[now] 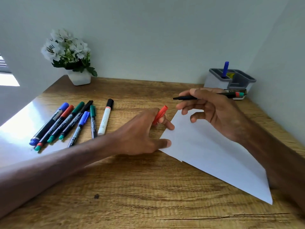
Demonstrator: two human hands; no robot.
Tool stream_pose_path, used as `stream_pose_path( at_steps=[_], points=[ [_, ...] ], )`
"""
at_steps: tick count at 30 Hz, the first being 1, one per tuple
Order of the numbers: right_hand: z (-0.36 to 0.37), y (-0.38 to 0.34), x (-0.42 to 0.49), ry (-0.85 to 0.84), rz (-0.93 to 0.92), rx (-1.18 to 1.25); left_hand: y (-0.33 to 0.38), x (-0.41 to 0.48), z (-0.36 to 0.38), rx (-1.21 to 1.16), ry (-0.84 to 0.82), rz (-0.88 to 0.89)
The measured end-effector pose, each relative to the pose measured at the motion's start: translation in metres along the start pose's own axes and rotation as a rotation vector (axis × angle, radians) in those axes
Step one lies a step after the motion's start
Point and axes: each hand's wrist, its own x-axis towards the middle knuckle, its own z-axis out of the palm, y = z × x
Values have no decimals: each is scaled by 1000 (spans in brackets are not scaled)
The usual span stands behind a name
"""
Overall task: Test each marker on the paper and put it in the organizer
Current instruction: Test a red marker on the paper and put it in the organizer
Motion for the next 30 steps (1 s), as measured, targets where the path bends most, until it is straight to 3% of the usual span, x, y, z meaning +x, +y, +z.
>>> stream_pose_path(
  at_steps=[5,13,18,30],
  points=[
    [9,0,-31,-110,-2,-75,11,-9,8,23,-8,13],
    [5,27,-62,-31,128,-70,7,-7,4,13,-87,83],
    [11,23,-61,-29,149,-116,1,-1,-11,6,-229,101],
    [31,32,-39,-80,-66,-334,-7,1,-10,56,-303,133]
  ],
)
